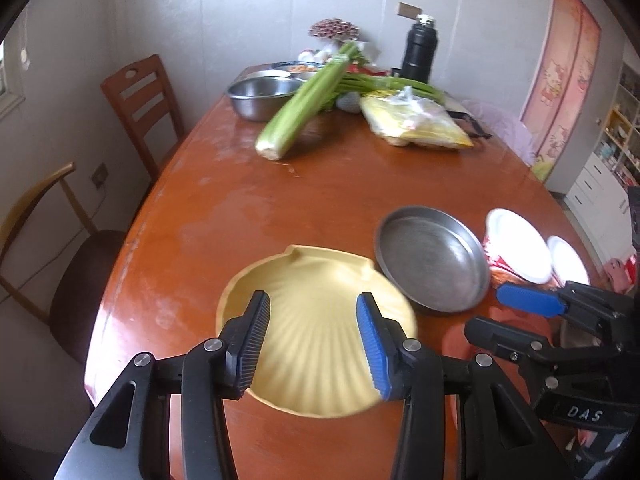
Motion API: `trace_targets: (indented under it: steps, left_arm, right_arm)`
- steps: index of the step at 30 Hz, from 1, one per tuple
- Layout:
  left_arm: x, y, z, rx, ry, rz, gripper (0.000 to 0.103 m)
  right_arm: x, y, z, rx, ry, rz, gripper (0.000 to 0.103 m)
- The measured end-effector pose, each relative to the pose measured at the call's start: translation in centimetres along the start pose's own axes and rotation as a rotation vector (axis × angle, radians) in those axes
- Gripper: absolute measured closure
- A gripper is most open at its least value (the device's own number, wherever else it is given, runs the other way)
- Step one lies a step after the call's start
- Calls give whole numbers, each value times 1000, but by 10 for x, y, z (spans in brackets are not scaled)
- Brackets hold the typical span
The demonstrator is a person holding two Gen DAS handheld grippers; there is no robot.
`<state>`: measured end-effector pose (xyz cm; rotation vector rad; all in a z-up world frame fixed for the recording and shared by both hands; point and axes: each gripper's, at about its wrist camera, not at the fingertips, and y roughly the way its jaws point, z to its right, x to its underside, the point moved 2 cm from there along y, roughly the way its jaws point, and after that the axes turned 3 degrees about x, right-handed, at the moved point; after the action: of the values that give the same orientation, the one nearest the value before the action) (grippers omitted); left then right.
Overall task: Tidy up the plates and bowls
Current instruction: 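Carry the yellow shell plate and lower it onto the table, open left tool, then grasp the rim of the orange bear-eared bowl with the left tool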
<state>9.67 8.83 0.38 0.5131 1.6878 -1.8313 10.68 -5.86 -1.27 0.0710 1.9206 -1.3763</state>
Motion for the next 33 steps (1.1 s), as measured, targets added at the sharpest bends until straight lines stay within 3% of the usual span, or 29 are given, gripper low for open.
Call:
trace_targets:
  steps: [12, 20, 33]
  left_arm:
    - [30, 19, 67, 71, 69, -95, 56]
    - [38, 35, 84, 74, 75, -140, 56]
    - [46, 59, 101, 88, 98, -206, 56]
  right_arm:
    - [35, -24, 58, 67, 9, -38, 49]
    - [47, -26, 85, 95, 18, -61, 49]
    - [47, -17, 92, 165, -33, -104, 49]
